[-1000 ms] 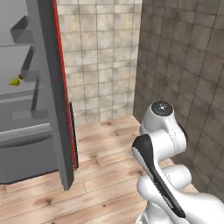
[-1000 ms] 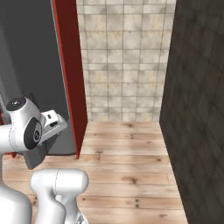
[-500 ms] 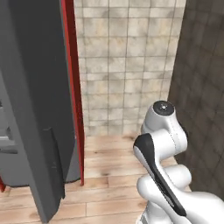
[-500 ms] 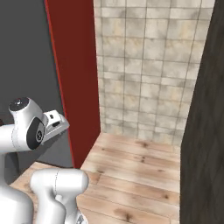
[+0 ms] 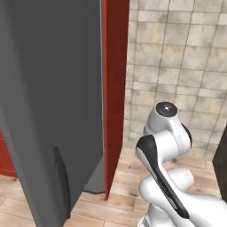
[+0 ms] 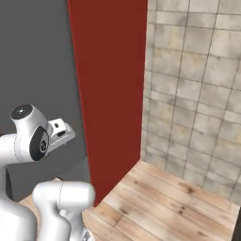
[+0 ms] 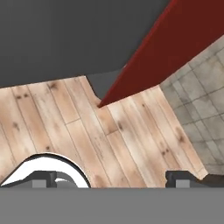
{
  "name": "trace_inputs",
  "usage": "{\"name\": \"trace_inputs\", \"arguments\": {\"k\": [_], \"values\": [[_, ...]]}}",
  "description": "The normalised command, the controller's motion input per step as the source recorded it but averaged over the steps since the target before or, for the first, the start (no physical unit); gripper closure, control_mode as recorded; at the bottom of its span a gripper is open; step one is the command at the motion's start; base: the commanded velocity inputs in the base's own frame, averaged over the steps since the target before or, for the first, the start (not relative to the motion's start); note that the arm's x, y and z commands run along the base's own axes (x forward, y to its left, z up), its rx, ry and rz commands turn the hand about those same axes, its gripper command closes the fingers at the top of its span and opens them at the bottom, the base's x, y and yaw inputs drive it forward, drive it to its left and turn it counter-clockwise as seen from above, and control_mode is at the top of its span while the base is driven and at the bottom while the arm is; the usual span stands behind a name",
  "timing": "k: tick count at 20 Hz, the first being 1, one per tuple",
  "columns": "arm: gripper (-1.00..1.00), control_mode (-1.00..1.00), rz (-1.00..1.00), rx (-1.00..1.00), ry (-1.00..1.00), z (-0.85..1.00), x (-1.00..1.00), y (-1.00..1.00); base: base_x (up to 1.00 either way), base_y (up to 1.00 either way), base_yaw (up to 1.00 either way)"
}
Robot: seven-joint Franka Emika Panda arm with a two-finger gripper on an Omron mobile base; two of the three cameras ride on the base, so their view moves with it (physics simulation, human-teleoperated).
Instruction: Place the pear in the correct fridge rack based on whether it is a fruit or vegetable. Finally, close the fridge door.
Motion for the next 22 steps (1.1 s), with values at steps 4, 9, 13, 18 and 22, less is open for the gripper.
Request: {"name": "trace_inputs", "arguments": {"k": [4, 9, 13, 18, 22], "values": [[-1.00, 1.00, 0.00, 0.00, 0.00, 0.00, 0.00, 0.00, 0.59, -0.30, 0.57], [-1.00, 1.00, 0.00, 0.00, 0.00, 0.00, 0.00, 0.00, 0.25, -0.38, 0.51], [-1.00, 1.00, 0.00, 0.00, 0.00, 0.00, 0.00, 0.00, 0.15, -0.27, 0.44], [-1.00, 1.00, 0.00, 0.00, 0.00, 0.00, 0.00, 0.00, 0.21, -0.19, 0.36], [-1.00, 1.00, 0.00, 0.00, 0.00, 0.00, 0.00, 0.00, 0.31, -0.05, 0.22]]}}
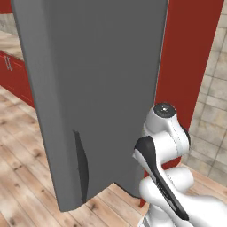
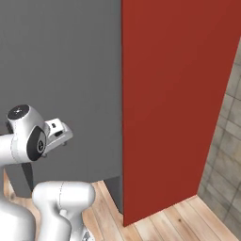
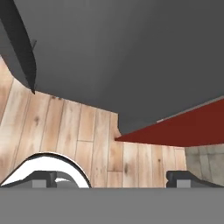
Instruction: Place the pear in the correct fridge rack based on whether it is a fruit or vegetable. Finally, close the fridge door.
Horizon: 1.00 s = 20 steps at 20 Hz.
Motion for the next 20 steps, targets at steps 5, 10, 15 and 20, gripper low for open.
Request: {"name": "trace_inputs", "arguments": {"k": [5, 10, 15, 20], "values": [[-1.00, 1.00, 0.00, 0.00, 0.00, 0.00, 0.00, 0.00, 0.09, 0.00, 0.04], [-1.00, -1.00, 0.04, 0.00, 0.00, 0.00, 0.16, 0.00, 0.00, 0.00, 0.01], [-1.00, -1.00, 0.10, 0.00, -0.09, 0.03, 0.74, 0.20, 0.00, 0.00, 0.00], [-1.00, -1.00, 0.12, 0.00, -0.19, 0.00, 0.75, 0.16, 0.00, 0.00, 0.00]]}}
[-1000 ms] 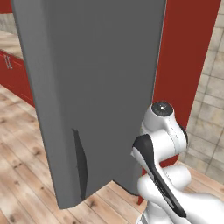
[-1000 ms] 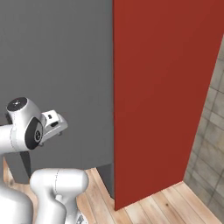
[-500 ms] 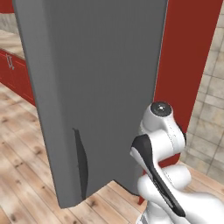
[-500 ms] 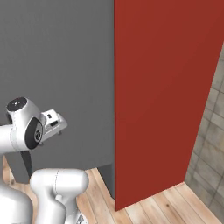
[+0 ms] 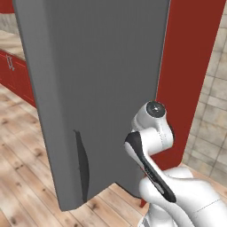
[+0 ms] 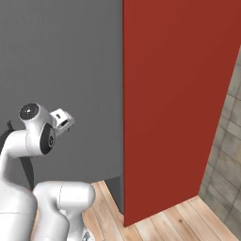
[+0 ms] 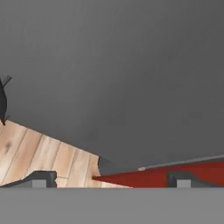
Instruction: Place the pear in the correct fridge rack based on whether it is a fruit or vegetable. Finally, close the fridge door.
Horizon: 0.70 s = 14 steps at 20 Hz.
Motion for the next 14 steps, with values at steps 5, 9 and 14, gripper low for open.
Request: {"name": "trace_inputs", "arguments": {"k": [5, 9, 14], "values": [[-1.00, -1.00, 0.05, 0.00, -0.13, 0.00, 0.84, 0.19, 0.00, 0.00, 0.00], [-1.00, -1.00, 0.00, 0.00, -0.04, 0.00, 0.73, 0.08, 0.00, 0.00, 0.00], [-1.00, -1.00, 0.00, 0.00, 0.00, 0.00, 0.51, 0.26, 0.00, 0.00, 0.00]]}}
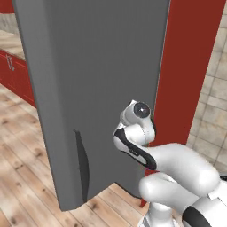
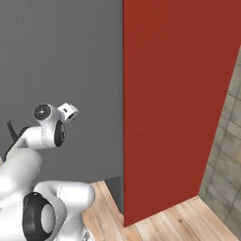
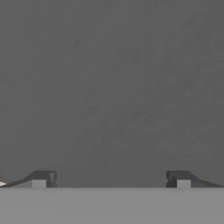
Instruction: Place the pear in the correct fridge rack based on whether it is a fruit or vegetable. Finally, close the fridge door.
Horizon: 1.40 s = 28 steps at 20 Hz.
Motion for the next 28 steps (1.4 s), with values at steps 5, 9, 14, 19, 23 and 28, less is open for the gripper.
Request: {"name": "trace_inputs", "arguments": {"k": [5, 9, 14, 19, 23, 28], "values": [[-1.00, -1.00, 0.00, 0.00, 0.00, 0.00, 0.46, 0.30, 0.00, 0.00, 0.00], [-1.00, -1.00, -0.02, 0.00, 0.00, 0.00, 0.46, 0.04, 0.00, 0.00, 0.00], [-1.00, -1.00, -0.04, 0.00, 0.00, -0.01, 0.52, 0.00, 0.00, 0.00, 0.00], [-1.00, -1.00, -0.07, 0.00, 0.00, -0.01, 0.50, 0.00, 0.00, 0.00, 0.00], [-1.00, -1.00, -0.10, 0.00, 0.00, -0.01, 0.32, 0.00, 0.00, 0.00, 0.00], [-1.00, -1.00, -0.11, 0.00, 0.00, -0.01, 0.32, -0.02, 0.00, 0.00, 0.00]]}}
